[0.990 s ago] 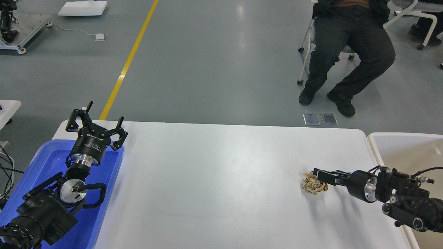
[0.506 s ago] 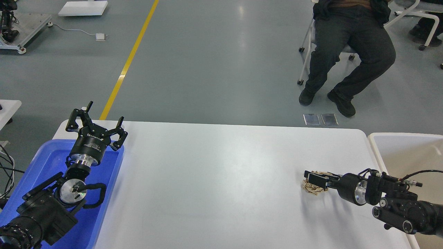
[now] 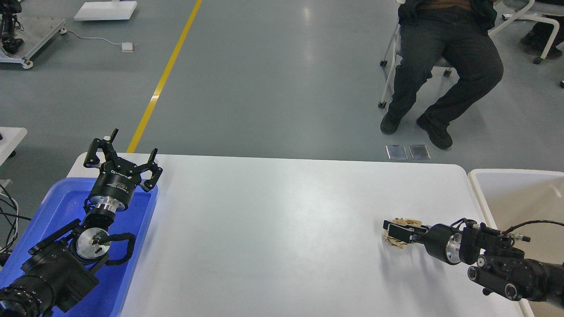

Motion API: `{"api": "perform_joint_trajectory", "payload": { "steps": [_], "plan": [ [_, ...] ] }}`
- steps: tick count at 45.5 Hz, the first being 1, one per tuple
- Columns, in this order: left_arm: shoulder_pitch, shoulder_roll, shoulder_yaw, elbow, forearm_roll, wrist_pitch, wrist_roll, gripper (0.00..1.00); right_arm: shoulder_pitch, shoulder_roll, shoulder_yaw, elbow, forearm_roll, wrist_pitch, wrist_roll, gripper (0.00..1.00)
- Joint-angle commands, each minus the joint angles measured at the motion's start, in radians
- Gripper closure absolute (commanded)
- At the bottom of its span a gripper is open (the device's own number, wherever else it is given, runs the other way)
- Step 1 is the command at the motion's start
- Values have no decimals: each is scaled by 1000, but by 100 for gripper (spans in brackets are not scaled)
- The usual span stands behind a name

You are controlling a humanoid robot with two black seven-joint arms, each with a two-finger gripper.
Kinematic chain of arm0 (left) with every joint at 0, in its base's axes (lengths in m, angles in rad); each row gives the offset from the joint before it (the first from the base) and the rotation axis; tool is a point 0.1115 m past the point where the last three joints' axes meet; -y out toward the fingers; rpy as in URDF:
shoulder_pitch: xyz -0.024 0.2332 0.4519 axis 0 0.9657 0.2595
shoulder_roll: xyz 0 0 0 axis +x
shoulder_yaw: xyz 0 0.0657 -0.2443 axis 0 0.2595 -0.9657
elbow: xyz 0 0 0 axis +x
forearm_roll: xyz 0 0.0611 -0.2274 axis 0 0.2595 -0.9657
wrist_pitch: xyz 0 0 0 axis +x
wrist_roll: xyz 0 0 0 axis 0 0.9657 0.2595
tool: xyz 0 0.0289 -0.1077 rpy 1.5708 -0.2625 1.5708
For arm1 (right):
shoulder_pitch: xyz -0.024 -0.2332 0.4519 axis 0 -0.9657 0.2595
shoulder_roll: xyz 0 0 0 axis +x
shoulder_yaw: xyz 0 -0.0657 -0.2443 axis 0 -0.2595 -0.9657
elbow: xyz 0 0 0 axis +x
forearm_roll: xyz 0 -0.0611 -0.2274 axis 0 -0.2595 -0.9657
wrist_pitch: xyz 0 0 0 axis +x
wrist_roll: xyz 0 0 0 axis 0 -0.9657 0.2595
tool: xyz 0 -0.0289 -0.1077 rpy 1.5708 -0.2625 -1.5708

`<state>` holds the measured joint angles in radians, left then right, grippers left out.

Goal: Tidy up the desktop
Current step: 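Lower the open right gripper onto the crumpled tan paper, then close the right gripper on the crumpled tan paper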

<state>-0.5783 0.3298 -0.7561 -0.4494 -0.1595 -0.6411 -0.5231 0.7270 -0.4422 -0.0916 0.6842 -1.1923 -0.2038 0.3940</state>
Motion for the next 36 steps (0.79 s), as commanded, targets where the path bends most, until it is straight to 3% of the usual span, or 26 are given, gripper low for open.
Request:
{"api": "perform_joint_trajectory", "payload": {
  "steps": [1,12,18,21,27,36],
  "plan": [
    [0,0,0,0,0,0,0,0,-15,16,0,-20,-1,-2,0,0],
    [0,0,0,0,0,0,0,0,-26,26,4,-20,0,-3,23,0],
    [0,0,1,0,0,0,0,0,-28,30,1,-28,-1,-8,23,6],
    [0,0,0,0,0,0,0,0,-29,33,-2,-40,-1,-8,23,24],
    [0,0,0,0,0,0,0,0,-31,36,-3,-48,-3,-2,23,100],
    [0,0,0,0,0,0,2,0,-31,43,-2,-57,-1,-8,23,100]
  ]
}}
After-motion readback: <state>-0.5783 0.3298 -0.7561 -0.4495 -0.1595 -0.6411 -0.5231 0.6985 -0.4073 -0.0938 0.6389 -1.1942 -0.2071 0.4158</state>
